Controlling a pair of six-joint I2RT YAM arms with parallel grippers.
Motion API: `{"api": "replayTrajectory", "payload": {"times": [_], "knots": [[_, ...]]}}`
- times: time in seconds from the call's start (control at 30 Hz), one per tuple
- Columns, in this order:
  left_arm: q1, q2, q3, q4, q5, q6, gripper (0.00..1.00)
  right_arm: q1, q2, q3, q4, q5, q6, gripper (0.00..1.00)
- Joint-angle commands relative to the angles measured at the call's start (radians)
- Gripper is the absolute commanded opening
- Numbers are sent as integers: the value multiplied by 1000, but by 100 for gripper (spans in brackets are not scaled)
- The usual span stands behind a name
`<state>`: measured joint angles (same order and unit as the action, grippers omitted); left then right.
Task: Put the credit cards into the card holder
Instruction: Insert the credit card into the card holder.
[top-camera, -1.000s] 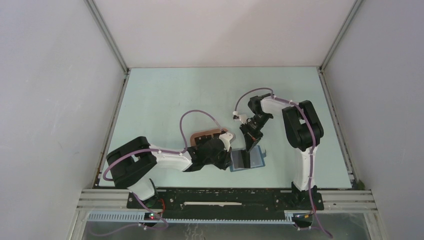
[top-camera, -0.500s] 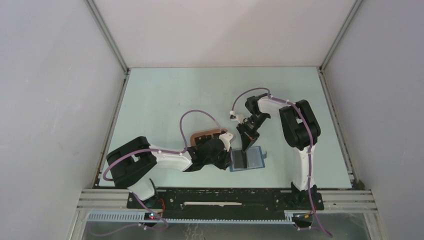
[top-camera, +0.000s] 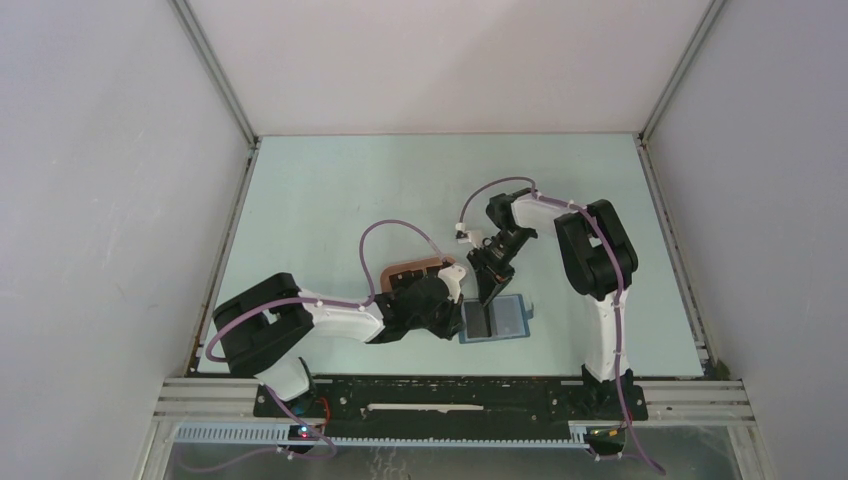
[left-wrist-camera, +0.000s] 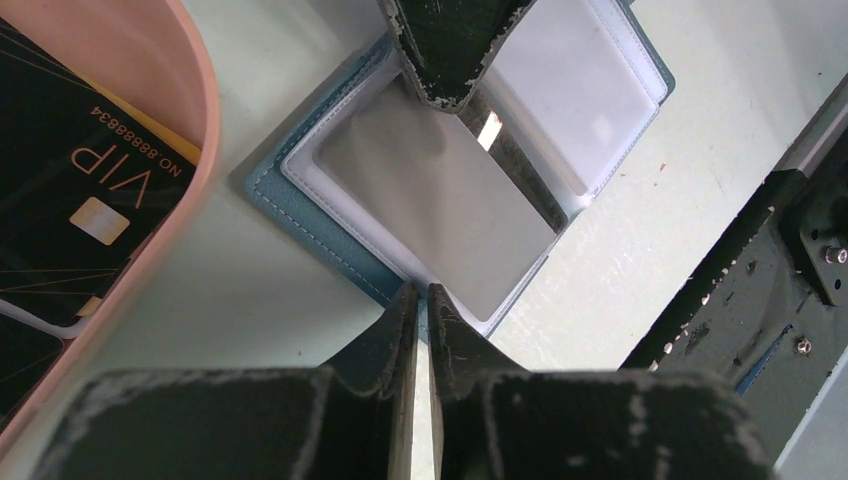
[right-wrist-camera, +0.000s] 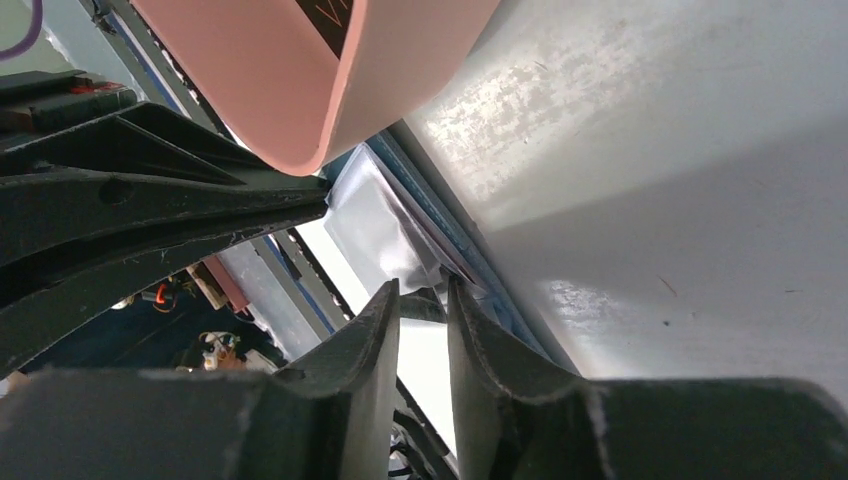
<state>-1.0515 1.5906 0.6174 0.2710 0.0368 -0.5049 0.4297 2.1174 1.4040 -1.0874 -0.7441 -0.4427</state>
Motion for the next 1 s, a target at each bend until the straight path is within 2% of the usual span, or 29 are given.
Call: {"api": "replayTrajectory", "payload": {"times": [0.0, 0.17, 0.33, 0.47, 0.53, 0.6, 0.97], "knots": [[-1, 6, 41, -20, -26, 19, 12, -4, -64, 21, 14, -20, -17, 36], [-1, 9, 41, -19, -25, 18, 12, -27, -129, 2, 24, -17, -44, 43], [-1, 6, 41, -18, -24, 15, 12, -32, -173, -15, 22, -18, -78, 42], [-1, 5, 37, -14, -25, 13, 13, -29, -219, -51, 4, -29, -193, 27], [-1, 6, 37, -12, -23, 12, 13, -29, -235, -81, 28, -20, -208, 17], [-1, 8, 38, -12, -21, 13, 13, -27, -232, -108, 62, 6, -198, 10], [-1, 14, 34, 3, -16, 7, 13, -3, -133, -123, 97, 81, -110, 6]]}}
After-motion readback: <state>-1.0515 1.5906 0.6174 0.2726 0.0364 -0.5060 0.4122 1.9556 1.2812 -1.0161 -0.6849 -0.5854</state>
